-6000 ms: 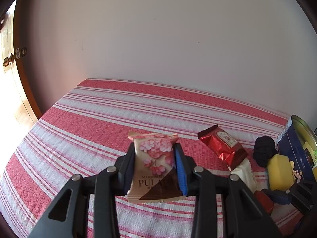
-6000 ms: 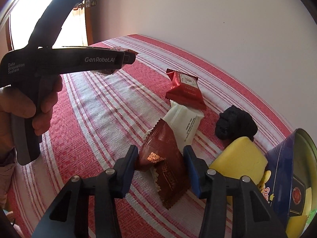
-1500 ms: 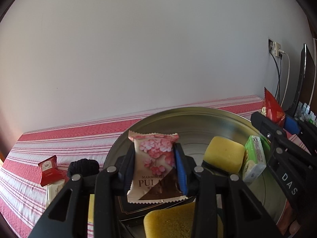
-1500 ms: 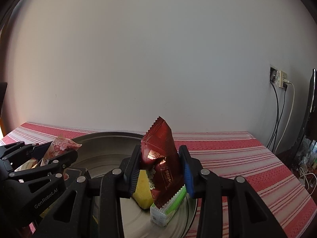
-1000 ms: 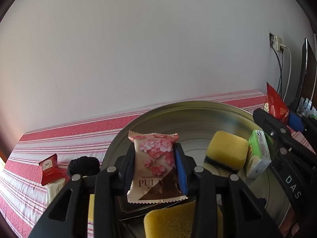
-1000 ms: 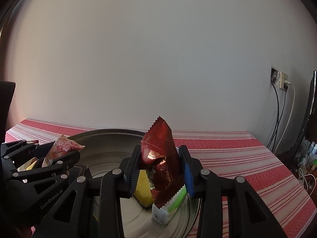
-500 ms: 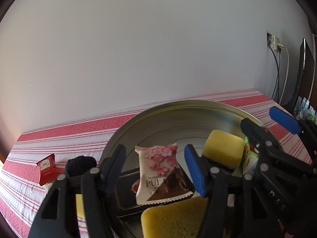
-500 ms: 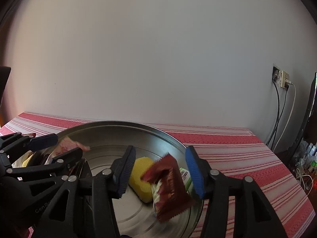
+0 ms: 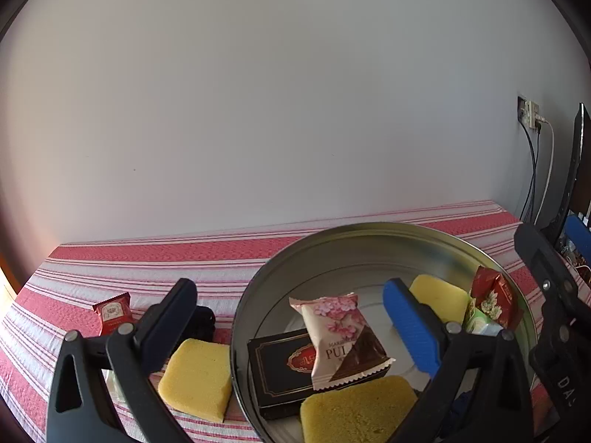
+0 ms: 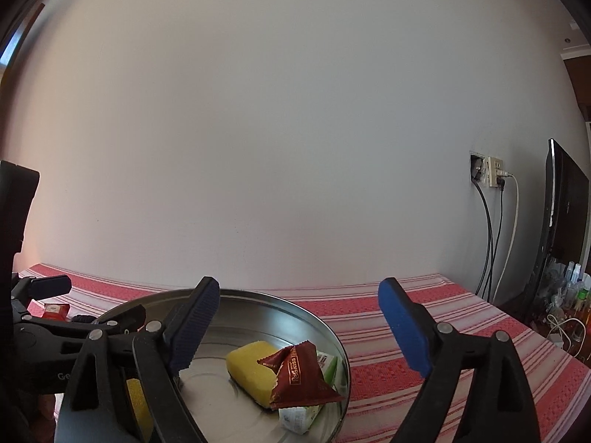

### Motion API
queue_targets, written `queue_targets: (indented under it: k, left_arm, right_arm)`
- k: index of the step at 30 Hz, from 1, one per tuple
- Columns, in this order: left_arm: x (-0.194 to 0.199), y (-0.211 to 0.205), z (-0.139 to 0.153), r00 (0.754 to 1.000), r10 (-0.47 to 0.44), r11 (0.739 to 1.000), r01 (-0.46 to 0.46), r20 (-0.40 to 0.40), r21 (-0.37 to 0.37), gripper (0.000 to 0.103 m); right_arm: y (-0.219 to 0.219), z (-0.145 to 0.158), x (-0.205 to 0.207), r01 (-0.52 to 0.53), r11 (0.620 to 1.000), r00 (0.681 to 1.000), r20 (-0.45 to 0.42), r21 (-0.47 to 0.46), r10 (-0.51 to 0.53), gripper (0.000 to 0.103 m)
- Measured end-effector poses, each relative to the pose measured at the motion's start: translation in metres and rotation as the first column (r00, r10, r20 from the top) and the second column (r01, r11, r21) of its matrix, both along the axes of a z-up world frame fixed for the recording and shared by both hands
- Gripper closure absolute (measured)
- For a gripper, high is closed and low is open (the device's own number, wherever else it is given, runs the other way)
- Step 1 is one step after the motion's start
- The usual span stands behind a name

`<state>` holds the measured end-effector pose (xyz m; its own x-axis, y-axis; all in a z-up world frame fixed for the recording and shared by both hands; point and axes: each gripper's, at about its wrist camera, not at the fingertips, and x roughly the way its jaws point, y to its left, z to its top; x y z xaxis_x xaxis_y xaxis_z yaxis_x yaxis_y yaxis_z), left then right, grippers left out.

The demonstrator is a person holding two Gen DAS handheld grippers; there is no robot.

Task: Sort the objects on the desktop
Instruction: 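Move both grippers back toward the remaining items on the bed, then grasp the red wedding-candy wrapper with the left gripper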

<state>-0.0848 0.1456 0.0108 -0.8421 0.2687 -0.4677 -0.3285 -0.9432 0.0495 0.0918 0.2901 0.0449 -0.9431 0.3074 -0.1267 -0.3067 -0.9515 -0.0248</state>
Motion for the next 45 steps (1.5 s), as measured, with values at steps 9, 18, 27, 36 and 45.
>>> queue_targets:
  k: [9, 18, 27, 36, 45]
  left_arm:
    - [-0.017, -0.055, -0.003, 0.995, 0.104, 0.995, -0.104, -0.004, 0.0, 0.001]
    - [-0.075, -0.147, -0.014, 0.948, 0.302, 0.952, -0.305, 0.105, 0.015, 0.001]
    - [-0.132, -0.18, -0.046, 0.878, 0.345, 0.932, -0.361, 0.331, -0.013, 0.002]
    - [-0.165, -0.173, -0.083, 0.816, 0.32, 0.943, -0.324, 0.481, -0.078, 0.018]
    - [-0.155, -0.175, -0.082, 0.854, 0.259, 0.966, -0.242, 0.451, -0.096, 0.04]
  right_arm:
    - [-0.028, 0.007, 0.02, -0.038, 0.998, 0.997, -0.071, -0.047, 0.034, 0.013]
    - [-0.095, 0.004, 0.014, -0.212, 0.977, 0.977, -0.019, -0.013, 0.212, 0.013]
    - [-0.157, -0.002, -0.003, -0.384, 0.923, 0.922, 0.05, -0.011, 0.384, 0.014]
    - [-0.181, -0.013, -0.006, -0.46, 0.886, 0.886, 0.096, 0.06, 0.454, 0.014]
    - [-0.185, -0.014, 0.003, -0.458, 0.887, 0.885, 0.12, 0.057, 0.449, 0.014]
